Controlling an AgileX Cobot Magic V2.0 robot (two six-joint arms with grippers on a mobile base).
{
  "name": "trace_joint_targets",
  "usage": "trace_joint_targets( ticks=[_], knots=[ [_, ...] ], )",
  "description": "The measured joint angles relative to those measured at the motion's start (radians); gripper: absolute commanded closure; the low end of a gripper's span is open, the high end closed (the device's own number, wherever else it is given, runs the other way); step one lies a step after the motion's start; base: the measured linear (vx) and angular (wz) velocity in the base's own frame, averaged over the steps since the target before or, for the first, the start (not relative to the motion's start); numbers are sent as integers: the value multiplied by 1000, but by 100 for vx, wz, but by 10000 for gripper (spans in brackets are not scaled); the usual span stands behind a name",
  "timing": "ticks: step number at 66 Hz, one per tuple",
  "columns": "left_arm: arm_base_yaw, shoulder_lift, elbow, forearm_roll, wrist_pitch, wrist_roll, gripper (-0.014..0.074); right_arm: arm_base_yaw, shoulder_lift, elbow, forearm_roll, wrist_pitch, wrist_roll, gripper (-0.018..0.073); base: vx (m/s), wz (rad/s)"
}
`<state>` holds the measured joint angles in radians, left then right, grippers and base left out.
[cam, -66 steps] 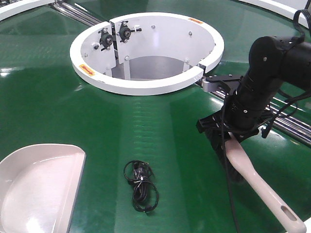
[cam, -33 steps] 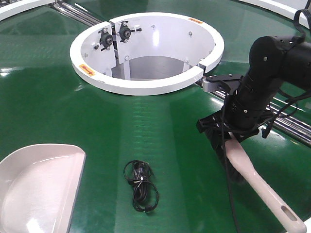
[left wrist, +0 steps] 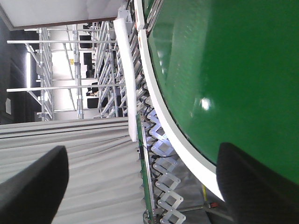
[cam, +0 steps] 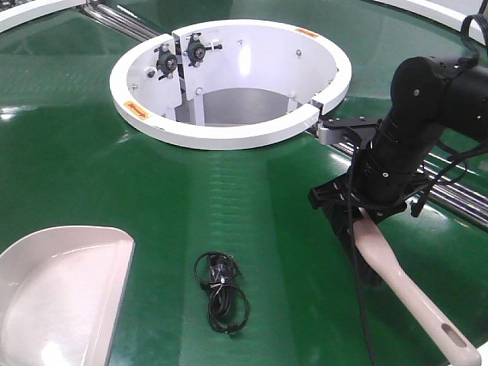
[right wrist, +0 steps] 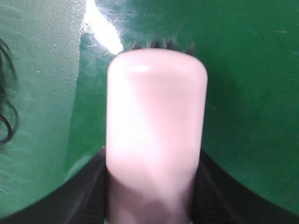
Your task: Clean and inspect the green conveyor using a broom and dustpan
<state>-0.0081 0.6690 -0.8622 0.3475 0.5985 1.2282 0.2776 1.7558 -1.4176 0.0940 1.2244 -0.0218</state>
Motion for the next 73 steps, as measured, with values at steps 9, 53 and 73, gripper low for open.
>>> trace_joint_targets(
  ticks=[9,53,73],
  knots=[
    [0,0,0,1,14,0,6,0,0,0,0,0,0,565,0,0],
    [0,489,-178,27,632,0,6,0,0,0,3,1,0,565,0,0],
    [5,699,-210,62,633,2,6,0,0,0,3,1,0,565,0,0]
  ],
)
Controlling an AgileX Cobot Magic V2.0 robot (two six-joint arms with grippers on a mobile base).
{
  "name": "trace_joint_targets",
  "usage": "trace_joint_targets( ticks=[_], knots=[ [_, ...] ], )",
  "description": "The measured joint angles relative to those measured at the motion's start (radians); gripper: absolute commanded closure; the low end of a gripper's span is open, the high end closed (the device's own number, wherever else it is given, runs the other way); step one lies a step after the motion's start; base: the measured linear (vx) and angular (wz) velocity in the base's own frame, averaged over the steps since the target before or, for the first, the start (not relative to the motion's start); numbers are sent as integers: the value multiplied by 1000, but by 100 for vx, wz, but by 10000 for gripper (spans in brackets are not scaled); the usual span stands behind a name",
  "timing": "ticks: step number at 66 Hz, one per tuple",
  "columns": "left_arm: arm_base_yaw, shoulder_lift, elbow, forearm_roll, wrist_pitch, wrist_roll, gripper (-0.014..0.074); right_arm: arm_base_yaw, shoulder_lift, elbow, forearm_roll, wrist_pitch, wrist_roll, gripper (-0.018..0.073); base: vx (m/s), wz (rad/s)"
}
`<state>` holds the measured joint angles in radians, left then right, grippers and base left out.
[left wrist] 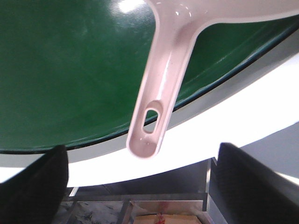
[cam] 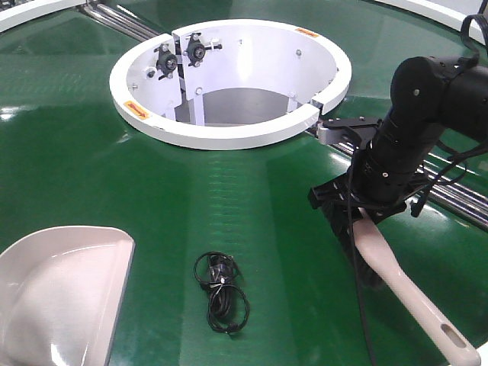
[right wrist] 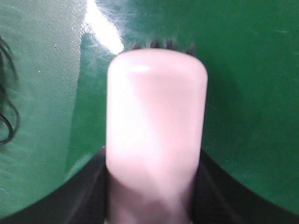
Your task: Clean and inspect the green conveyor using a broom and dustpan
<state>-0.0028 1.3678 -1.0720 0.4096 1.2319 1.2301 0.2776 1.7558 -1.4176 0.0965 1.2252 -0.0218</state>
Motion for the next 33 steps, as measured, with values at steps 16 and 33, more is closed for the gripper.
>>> trace_joint_targets(
  ticks=[16,33],
  knots=[
    [52,102,0,10,-5,11,6,0,0,0,0,0,0,565,0,0],
    [97,160,-3,41,-9,14,7,0,0,0,0,0,0,565,0,0]
  ],
)
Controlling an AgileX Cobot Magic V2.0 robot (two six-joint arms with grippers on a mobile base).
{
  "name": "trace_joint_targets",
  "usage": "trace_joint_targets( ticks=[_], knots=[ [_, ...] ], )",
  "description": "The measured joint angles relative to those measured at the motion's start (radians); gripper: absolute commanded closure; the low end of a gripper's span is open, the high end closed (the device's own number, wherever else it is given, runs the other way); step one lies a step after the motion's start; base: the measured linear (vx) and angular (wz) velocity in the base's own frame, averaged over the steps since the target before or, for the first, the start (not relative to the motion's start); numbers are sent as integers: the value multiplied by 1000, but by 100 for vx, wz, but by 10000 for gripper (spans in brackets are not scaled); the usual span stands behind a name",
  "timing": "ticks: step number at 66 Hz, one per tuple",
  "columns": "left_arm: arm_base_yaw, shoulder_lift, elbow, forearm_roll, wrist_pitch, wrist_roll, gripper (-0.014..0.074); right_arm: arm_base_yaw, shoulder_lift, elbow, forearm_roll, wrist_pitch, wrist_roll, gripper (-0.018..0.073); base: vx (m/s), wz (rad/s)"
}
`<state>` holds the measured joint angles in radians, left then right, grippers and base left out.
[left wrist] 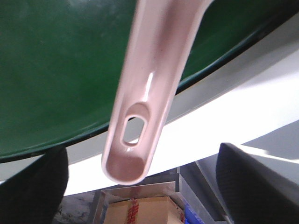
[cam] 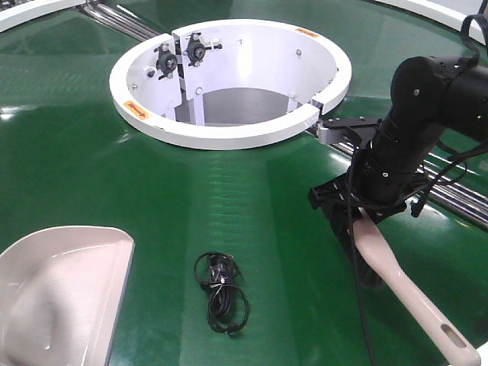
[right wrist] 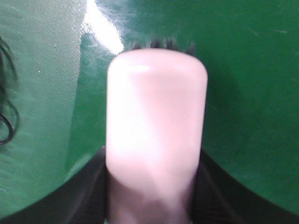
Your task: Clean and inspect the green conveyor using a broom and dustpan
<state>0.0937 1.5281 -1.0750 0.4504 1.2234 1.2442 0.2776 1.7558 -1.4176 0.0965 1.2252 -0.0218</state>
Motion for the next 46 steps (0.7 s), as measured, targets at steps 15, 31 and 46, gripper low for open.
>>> trace_joint_targets(
  ticks=[15,31,46],
  knots=[
    [2,36,-33,19,-2,0,7,0,0,0,0,0,0,565,0,0],
    [2,102,-64,36,-8,1,7,0,0,0,0,0,0,565,0,0],
    [10,157,-65,45,-13,1,8,0,0,0,0,0,0,565,0,0]
  ],
)
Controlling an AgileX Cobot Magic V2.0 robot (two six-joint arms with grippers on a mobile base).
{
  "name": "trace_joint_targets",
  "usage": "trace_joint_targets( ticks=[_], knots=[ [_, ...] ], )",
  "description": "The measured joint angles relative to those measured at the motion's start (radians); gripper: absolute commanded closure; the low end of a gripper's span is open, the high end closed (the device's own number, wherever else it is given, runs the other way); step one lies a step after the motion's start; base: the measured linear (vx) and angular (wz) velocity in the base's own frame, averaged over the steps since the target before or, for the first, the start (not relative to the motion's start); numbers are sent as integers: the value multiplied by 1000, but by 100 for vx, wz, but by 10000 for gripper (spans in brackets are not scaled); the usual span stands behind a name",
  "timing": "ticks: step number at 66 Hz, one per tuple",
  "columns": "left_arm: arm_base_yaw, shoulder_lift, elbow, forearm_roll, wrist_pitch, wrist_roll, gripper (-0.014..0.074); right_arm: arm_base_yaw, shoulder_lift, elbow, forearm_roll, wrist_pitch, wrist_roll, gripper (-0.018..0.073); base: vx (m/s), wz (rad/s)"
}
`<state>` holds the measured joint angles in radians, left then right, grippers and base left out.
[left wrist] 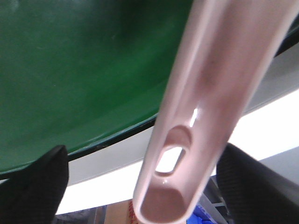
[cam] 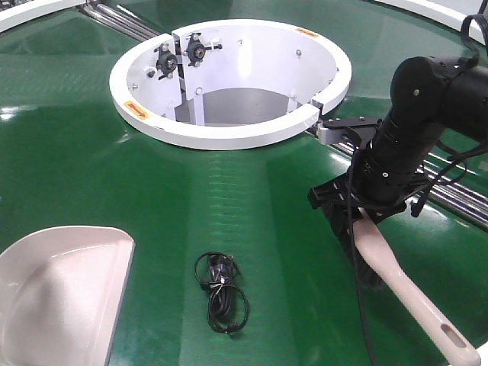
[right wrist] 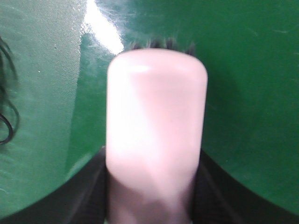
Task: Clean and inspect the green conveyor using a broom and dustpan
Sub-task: 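Grasp the white dustpan handle with the left gripper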
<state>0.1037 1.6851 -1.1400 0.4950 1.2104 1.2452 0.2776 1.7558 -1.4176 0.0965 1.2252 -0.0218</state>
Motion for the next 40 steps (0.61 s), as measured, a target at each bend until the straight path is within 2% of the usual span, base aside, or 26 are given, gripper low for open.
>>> trace_joint_targets(
  ticks=[7,16,25,36,40],
  knots=[
    [0,17,0,13,0,0,34,0,0,0,0,0,0,565,0,0],
    [9,43,0,17,-2,0,132,0,0,0,0,0,0,565,0,0],
    [13,50,0,19,-1,0,293,0,0,0,0,0,0,565,0,0],
    [13,49,0,18,7,-1,567,0,0,0,0,0,0,565,0,0],
    [13,49,0,10,7,-14,622,0,0,0,0,0,0,565,0,0]
  ],
)
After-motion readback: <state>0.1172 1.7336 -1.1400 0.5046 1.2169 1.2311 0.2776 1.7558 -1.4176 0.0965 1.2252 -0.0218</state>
